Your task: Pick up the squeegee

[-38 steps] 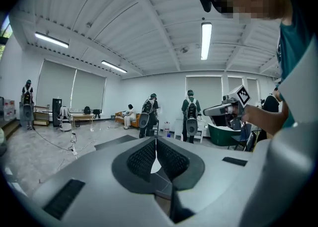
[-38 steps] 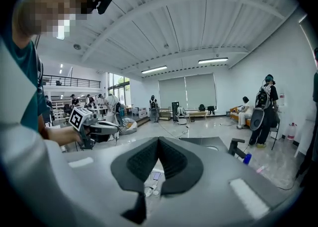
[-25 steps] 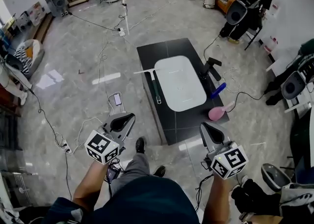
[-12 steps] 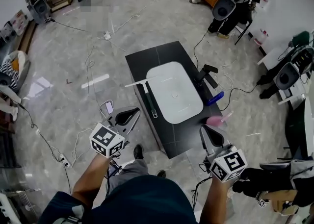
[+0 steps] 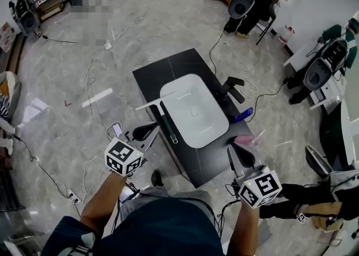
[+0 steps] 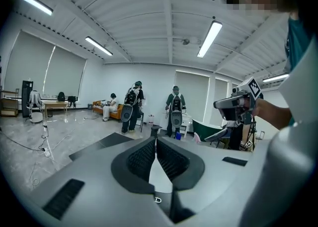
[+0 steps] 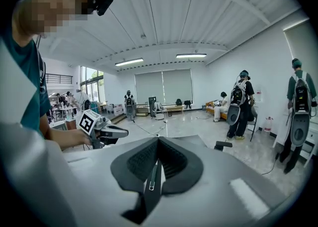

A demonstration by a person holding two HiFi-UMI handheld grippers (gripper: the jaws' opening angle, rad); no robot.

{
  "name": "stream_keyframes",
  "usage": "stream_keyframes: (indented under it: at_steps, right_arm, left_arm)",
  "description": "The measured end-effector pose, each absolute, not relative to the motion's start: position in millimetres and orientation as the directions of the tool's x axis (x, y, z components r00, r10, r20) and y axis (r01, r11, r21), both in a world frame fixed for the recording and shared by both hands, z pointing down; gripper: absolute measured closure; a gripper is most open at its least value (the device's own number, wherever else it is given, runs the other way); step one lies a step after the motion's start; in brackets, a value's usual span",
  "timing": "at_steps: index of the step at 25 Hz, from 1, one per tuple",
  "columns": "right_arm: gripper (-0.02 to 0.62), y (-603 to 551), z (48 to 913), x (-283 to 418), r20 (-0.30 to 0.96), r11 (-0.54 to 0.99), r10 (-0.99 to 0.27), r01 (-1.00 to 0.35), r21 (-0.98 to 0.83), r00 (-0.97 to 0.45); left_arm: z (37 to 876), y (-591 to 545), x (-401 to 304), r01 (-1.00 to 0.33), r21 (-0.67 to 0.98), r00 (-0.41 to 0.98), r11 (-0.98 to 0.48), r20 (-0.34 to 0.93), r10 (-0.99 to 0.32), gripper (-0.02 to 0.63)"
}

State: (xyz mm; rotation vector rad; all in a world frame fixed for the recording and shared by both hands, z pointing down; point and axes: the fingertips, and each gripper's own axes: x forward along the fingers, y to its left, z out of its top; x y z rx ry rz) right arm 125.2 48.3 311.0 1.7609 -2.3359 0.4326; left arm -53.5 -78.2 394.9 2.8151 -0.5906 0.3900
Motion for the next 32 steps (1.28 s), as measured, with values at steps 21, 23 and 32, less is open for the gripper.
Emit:
stream_keyframes:
  at_steps: [21, 23, 32]
  right_arm:
    - [0.584, -59, 352, 174, 0.351, 0.405, -0.819, -0.891, -0.205, -0.453]
    - [0.584, -65, 359, 176, 0.36, 0.415, -0.808, -0.884, -0.216, -0.467]
    - [0.584, -86, 392, 180, 0.408, 0.425, -0.769, -0.871, -0.248, -0.492]
  left_arm:
    - [471, -158, -8, -0.594, 0.26, 0.782, -0.761, 0.407, -0.472, 0.598]
    - [481, -163, -4, -0.605, 0.269, 0.774, -0.749, 0.418, -0.475, 0.6]
    - [541, -198, 2, -0.658, 0.295, 0.729, -0.693, 0.477, -0.49, 0.598]
